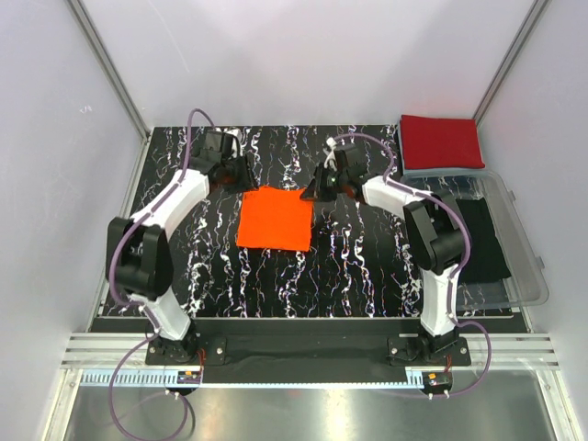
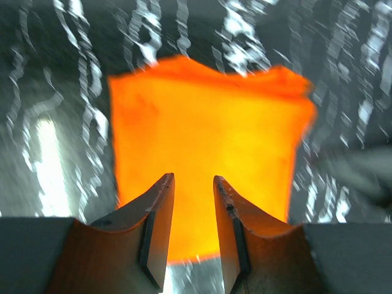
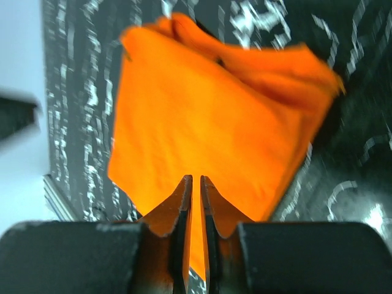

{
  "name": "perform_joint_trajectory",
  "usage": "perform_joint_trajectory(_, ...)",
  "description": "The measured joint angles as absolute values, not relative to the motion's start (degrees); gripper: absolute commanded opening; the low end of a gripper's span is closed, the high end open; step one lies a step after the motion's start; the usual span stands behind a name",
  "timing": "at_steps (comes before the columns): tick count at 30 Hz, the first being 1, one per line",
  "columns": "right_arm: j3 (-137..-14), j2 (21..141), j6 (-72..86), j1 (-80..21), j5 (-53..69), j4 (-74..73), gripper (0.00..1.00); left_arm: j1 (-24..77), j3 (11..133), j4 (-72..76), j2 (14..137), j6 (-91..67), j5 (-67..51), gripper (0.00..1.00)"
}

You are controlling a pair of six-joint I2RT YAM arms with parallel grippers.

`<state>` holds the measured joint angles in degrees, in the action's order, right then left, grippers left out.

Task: Fold and stack the t-shirts
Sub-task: Fold the tshirt

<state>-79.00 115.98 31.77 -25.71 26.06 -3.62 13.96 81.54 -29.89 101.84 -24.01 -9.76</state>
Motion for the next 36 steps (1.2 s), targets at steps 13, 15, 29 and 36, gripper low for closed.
perform_joint_trajectory(13, -90.65, 128.92, 31.99, -23.88, 31.55, -1.69, 0.19, 20.01, 61.73, -28.64, 94.08, -27.40, -6.13, 0.37)
perform_joint_trajectory(15, -91.96, 132.11, 32.12, -22.57, 32.36, -1.50, 0.19, 19.92, 60.66, -28.25, 95.13, -28.12, -4.97, 0.37)
perform_joint_trajectory(29, -91.83, 133.16, 34.35, -18.00, 38.11, -0.10, 0.47, 20.47, 59.81, -31.31, 93.51, -28.71, 0.03, 0.41)
perform_joint_trajectory(36, -87.35, 123.00, 29.36, -17.61, 35.44, -3.09, 0.71, 20.21, 71.42, -34.85, 83.24, -21.69, -3.22, 0.42)
